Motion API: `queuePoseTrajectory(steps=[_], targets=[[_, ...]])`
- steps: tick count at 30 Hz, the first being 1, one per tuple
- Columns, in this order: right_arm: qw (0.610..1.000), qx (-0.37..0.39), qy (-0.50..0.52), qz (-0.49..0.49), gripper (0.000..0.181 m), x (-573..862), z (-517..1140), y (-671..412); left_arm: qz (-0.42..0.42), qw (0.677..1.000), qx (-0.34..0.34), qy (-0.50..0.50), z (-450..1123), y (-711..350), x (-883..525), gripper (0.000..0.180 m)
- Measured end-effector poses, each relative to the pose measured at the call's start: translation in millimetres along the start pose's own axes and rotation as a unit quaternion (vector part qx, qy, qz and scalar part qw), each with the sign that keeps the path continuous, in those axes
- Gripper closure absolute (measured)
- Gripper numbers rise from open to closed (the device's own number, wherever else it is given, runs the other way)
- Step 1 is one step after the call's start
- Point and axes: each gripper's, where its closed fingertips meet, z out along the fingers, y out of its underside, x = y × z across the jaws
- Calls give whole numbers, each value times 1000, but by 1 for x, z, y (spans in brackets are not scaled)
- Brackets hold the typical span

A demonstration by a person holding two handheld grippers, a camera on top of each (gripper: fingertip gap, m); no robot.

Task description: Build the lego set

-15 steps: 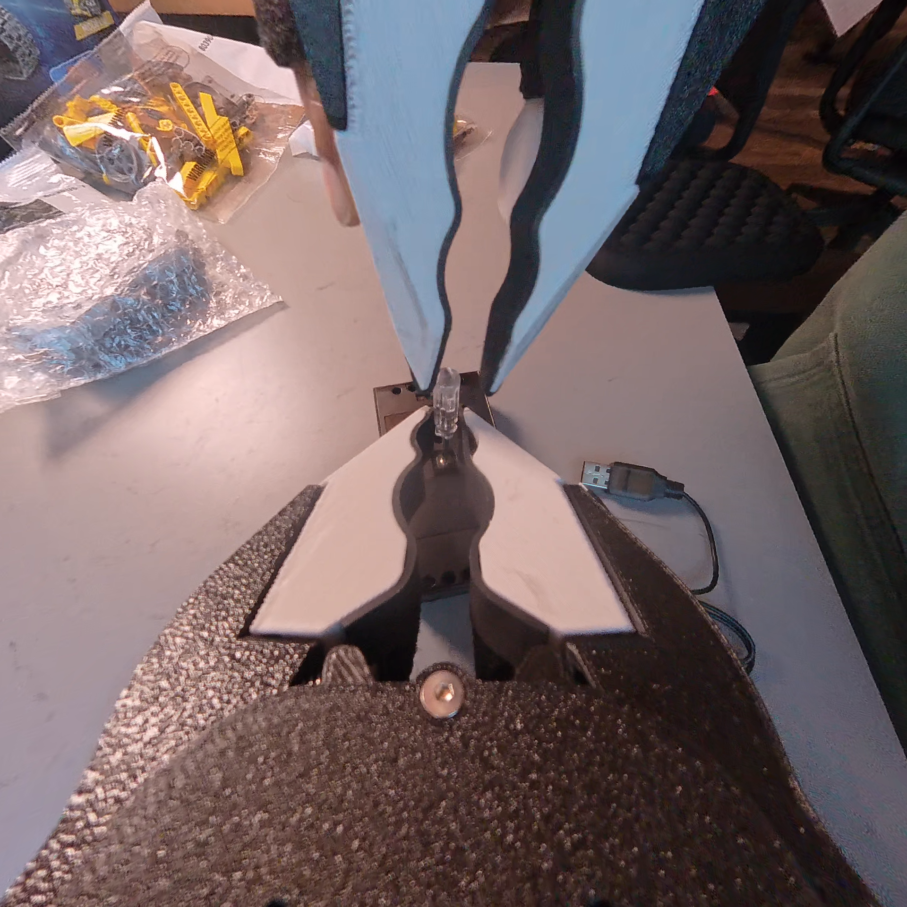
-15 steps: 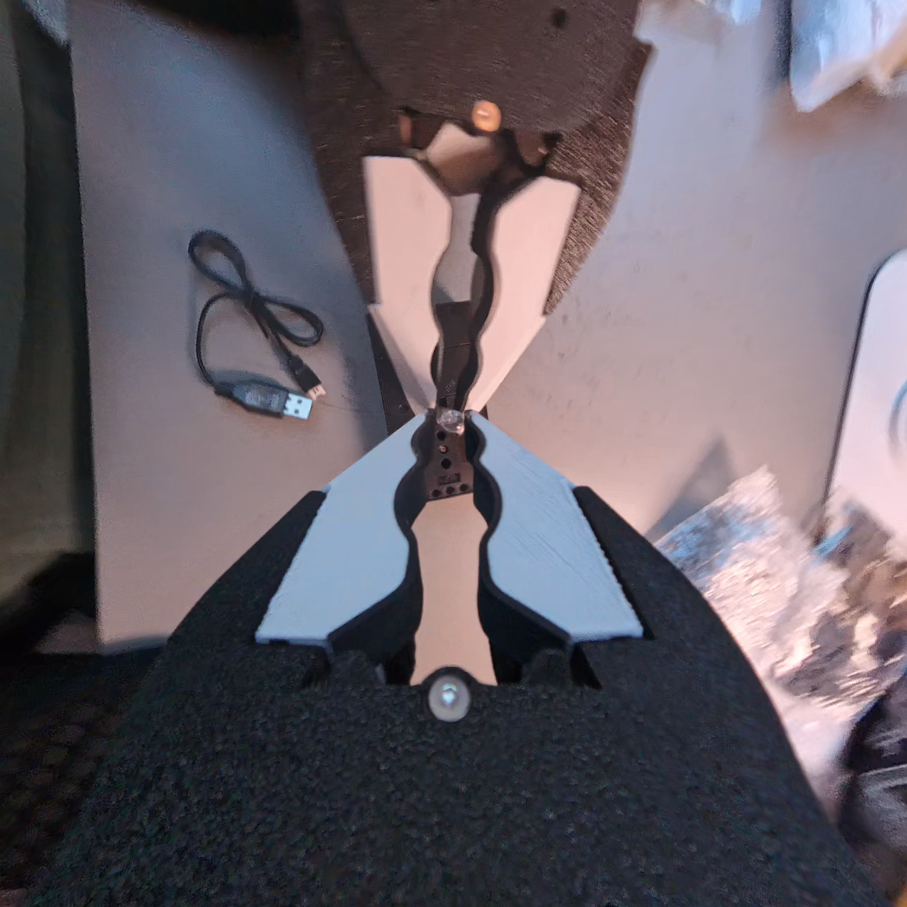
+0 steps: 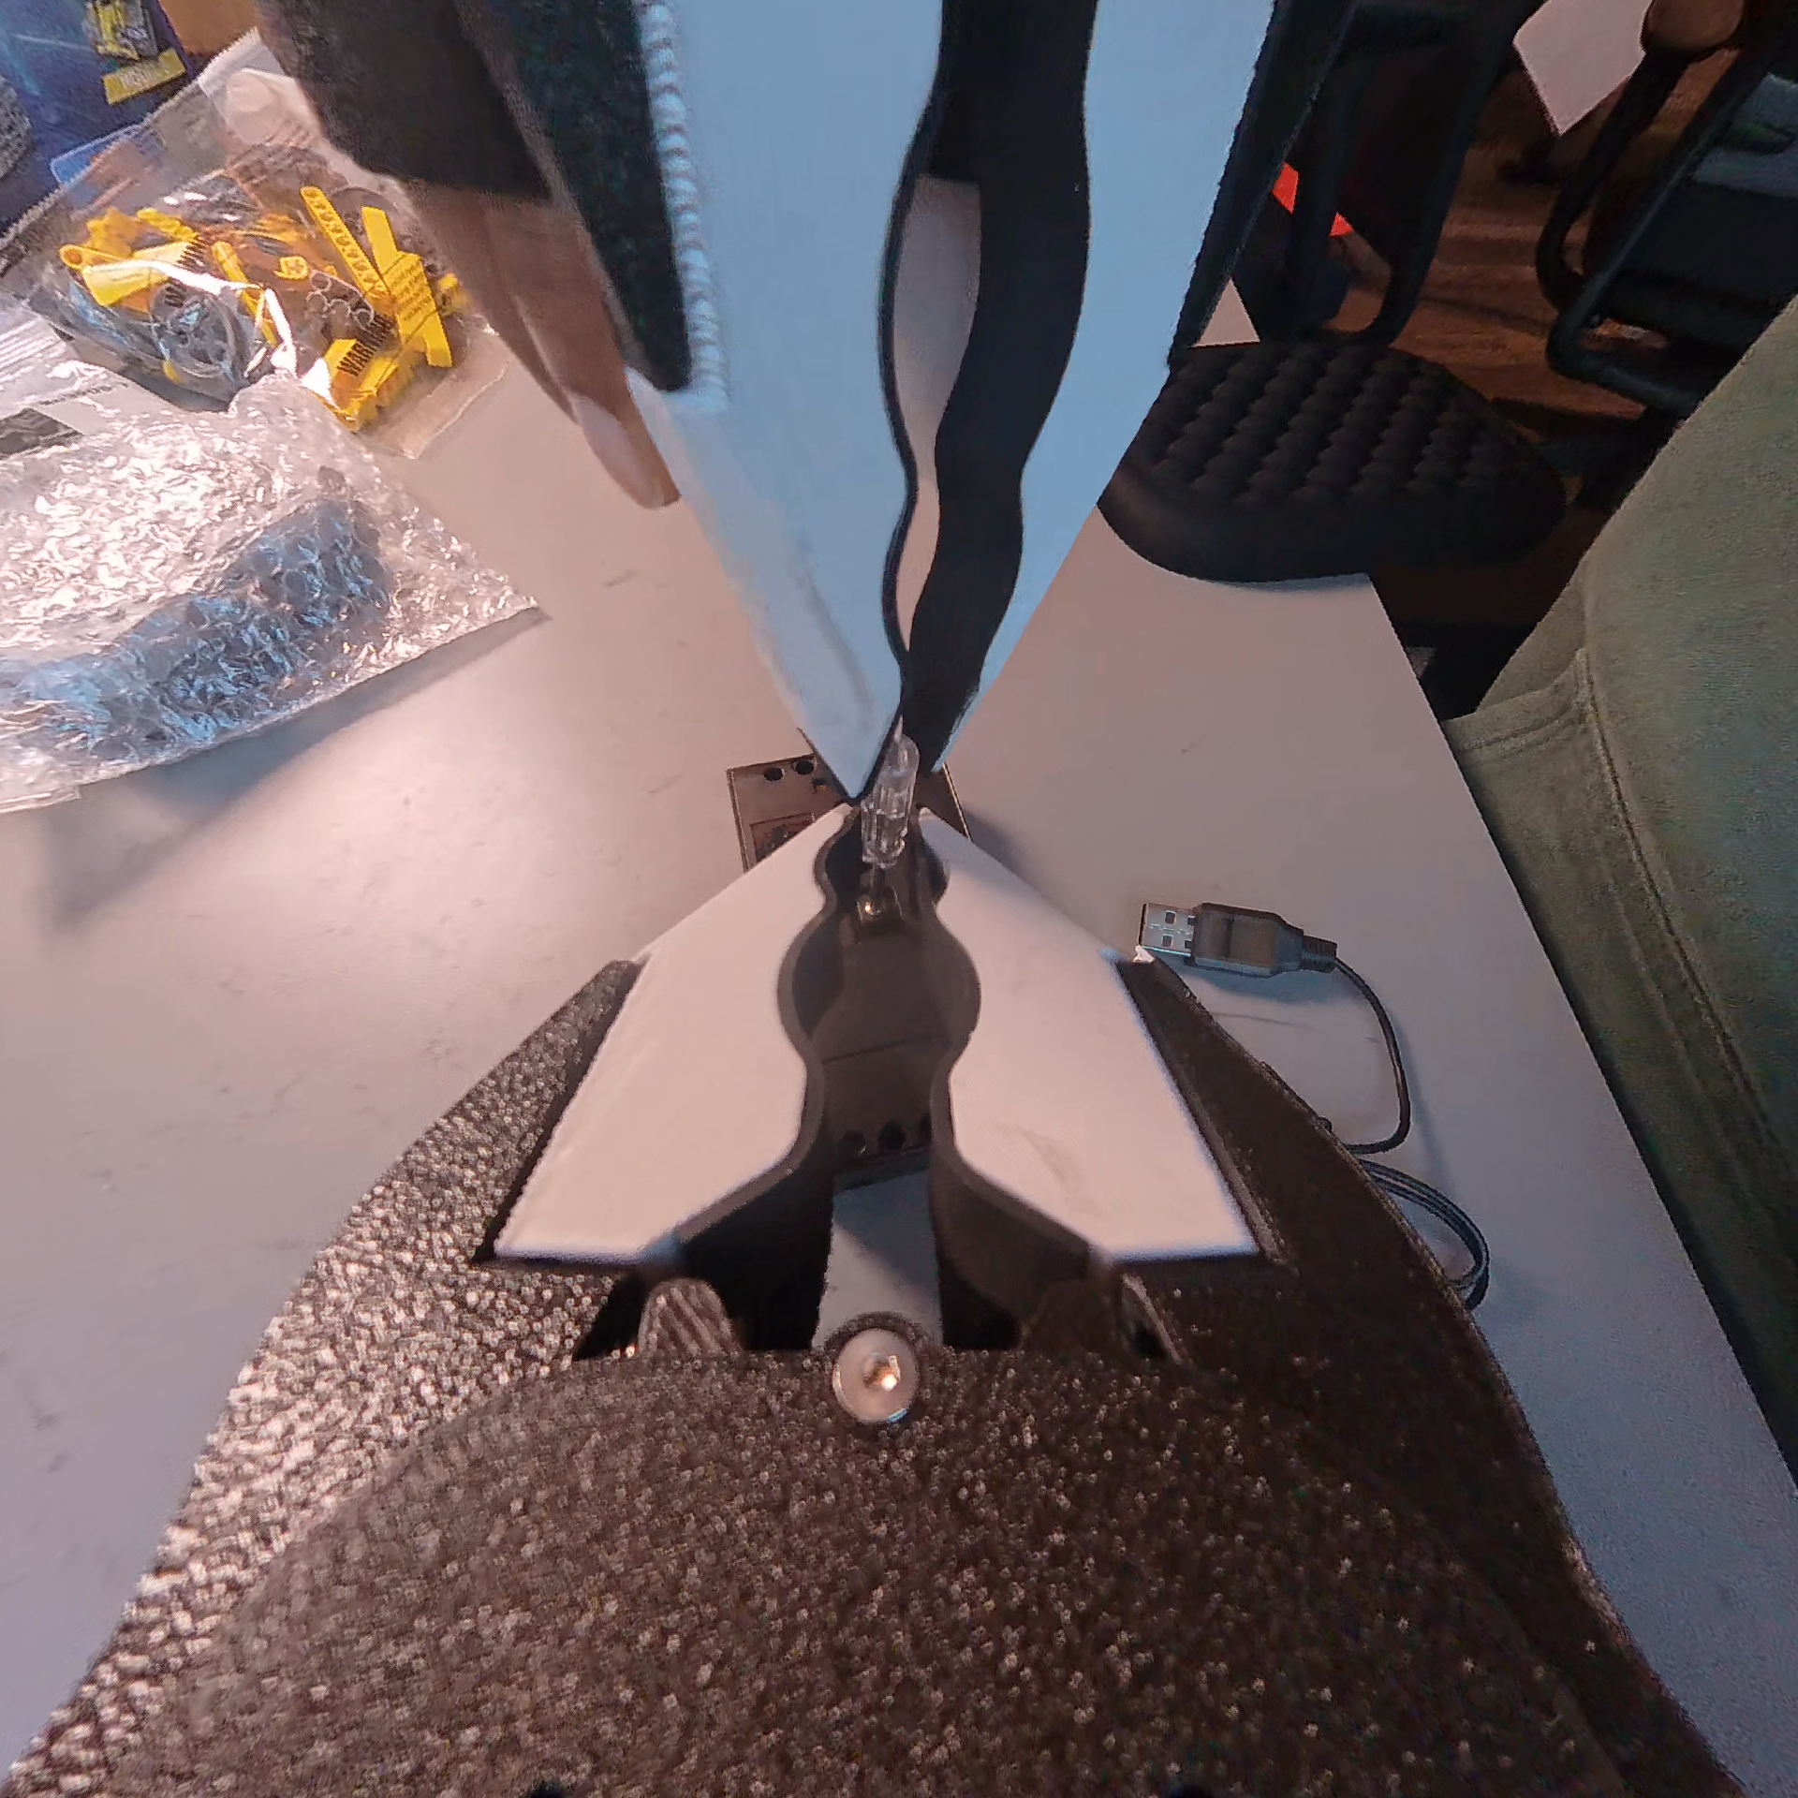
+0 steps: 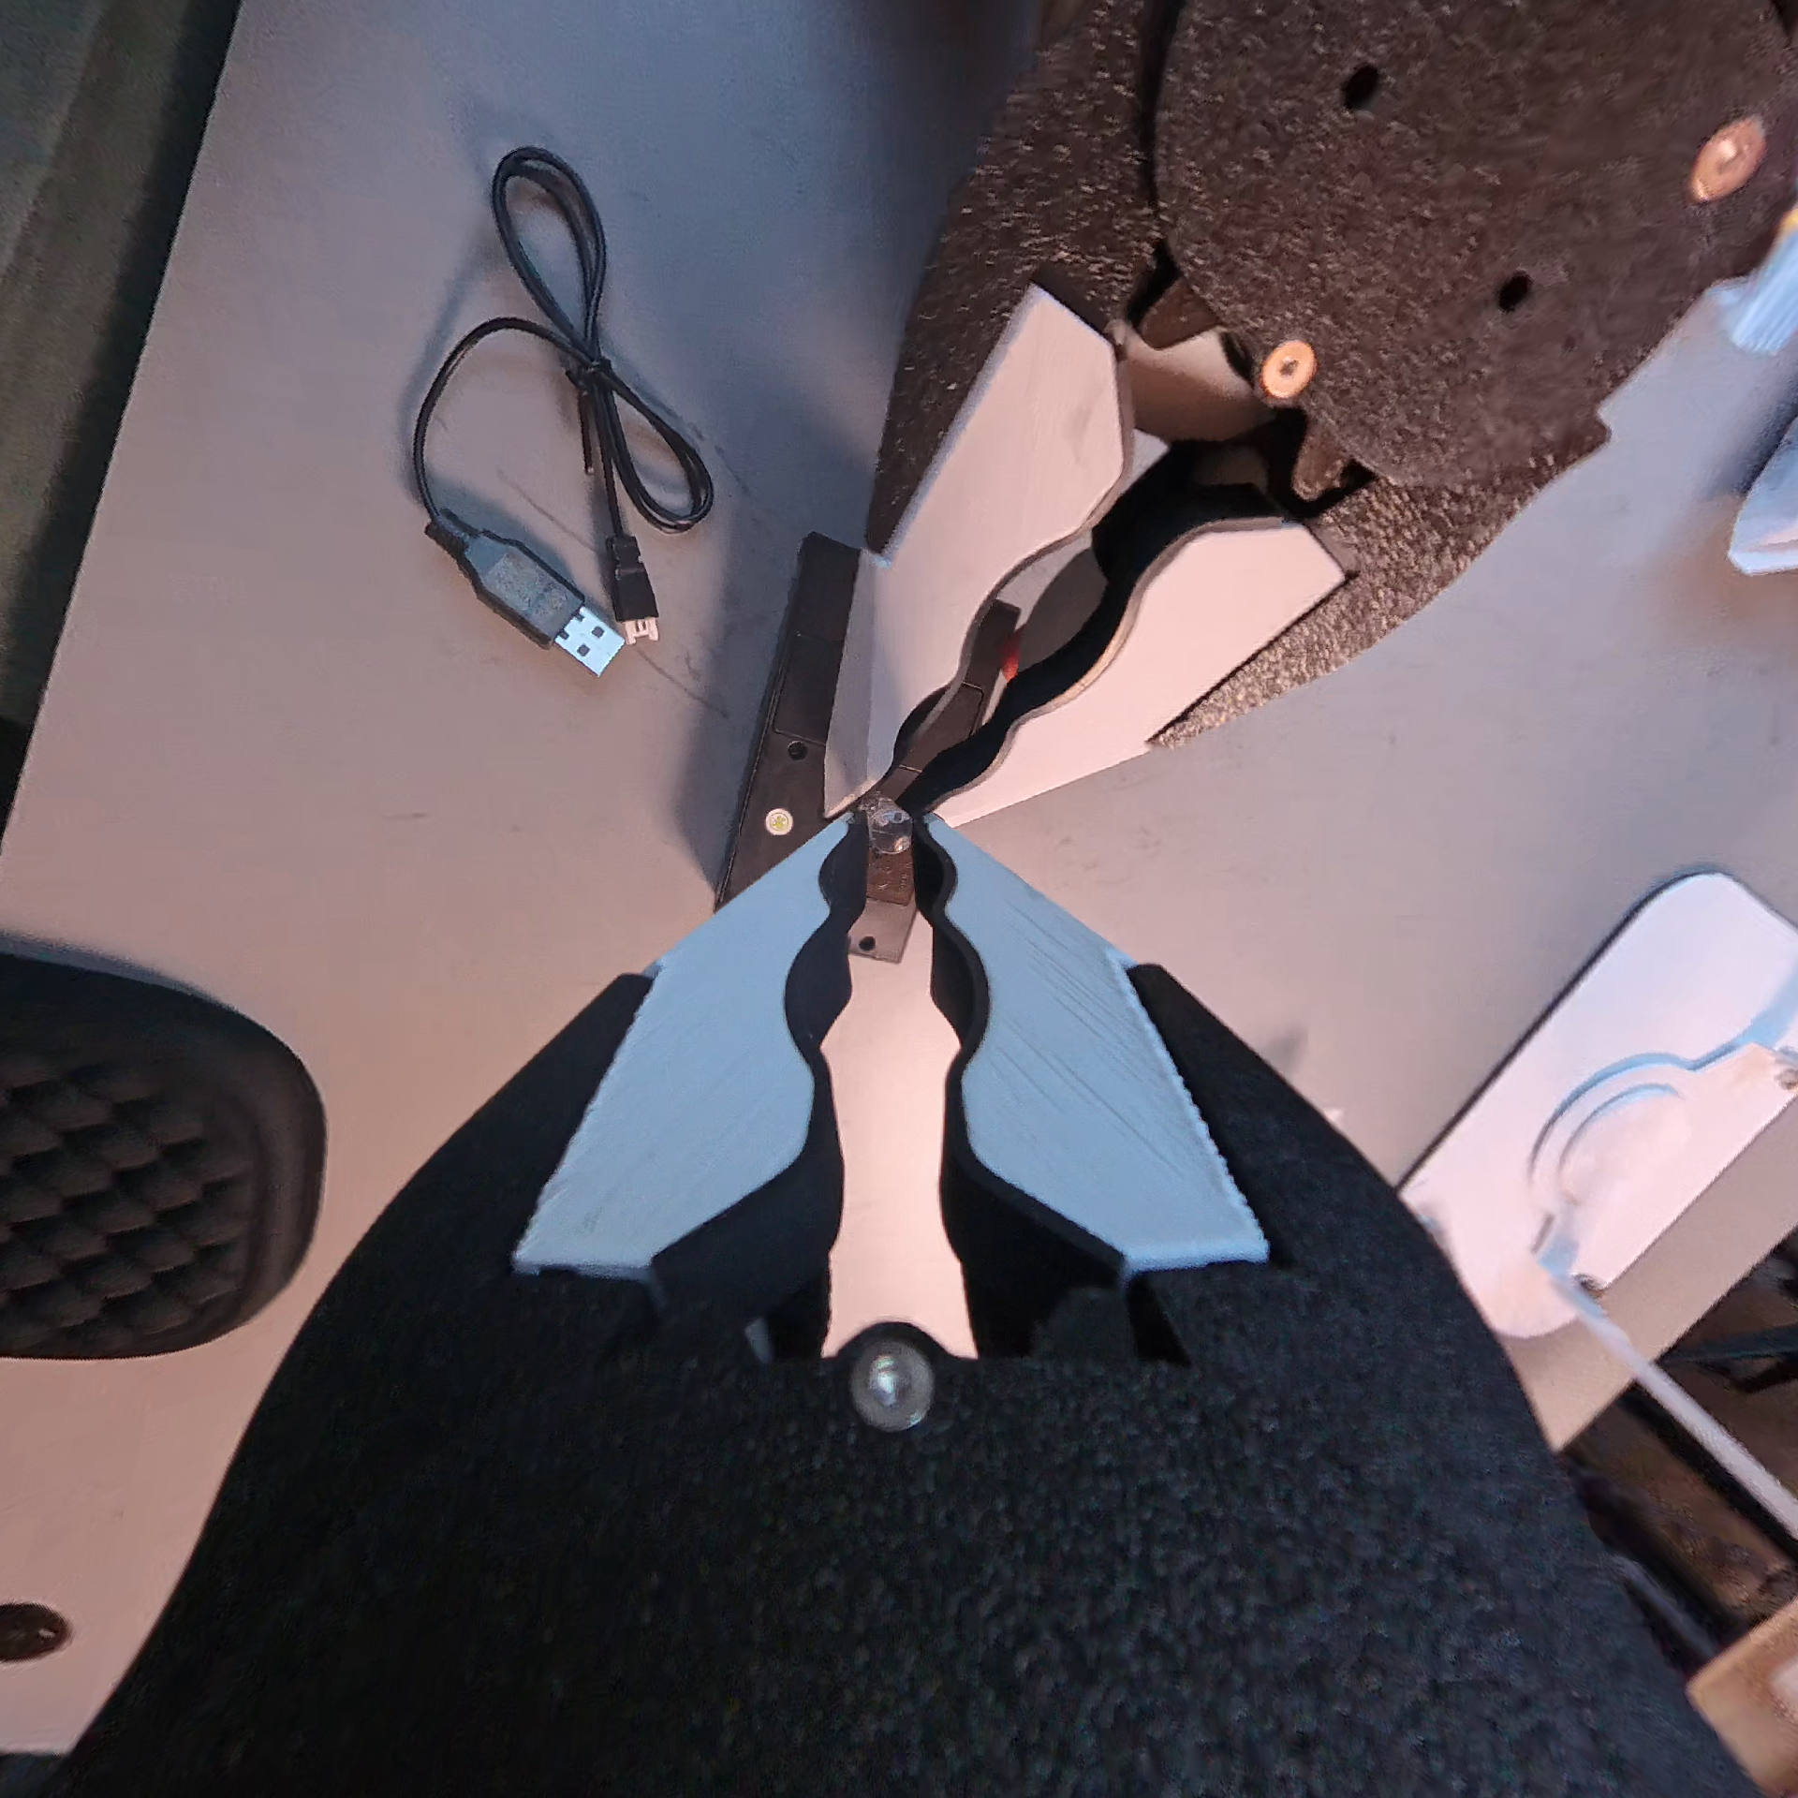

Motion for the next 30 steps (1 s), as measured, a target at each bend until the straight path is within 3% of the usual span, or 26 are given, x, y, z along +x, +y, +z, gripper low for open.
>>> queuePoseTrajectory(steps=[7, 12, 14, 21, 30], targets=[[979, 36, 33, 197, 175, -2, -1, 3, -6, 1000, -9, -17, 1, 1, 0, 170], [980, 26, 47, 190, 175, -6, -1, 3, -18, 997, -70, -7, -13, 24, -5, 113], [982, 22, 45, 185, 175, -6, -1, 3, -40, 994, -106, 12, -15, 40, -2, 100], [956, 33, 54, 287, 175, -1, 1, 0, -41, 985, -170, -1, -5, 60, 9, 111], [855, 96, 108, 499, 175, 9, 0, 10, -91, 974, -159, -130, 2, 58, 0, 113]])
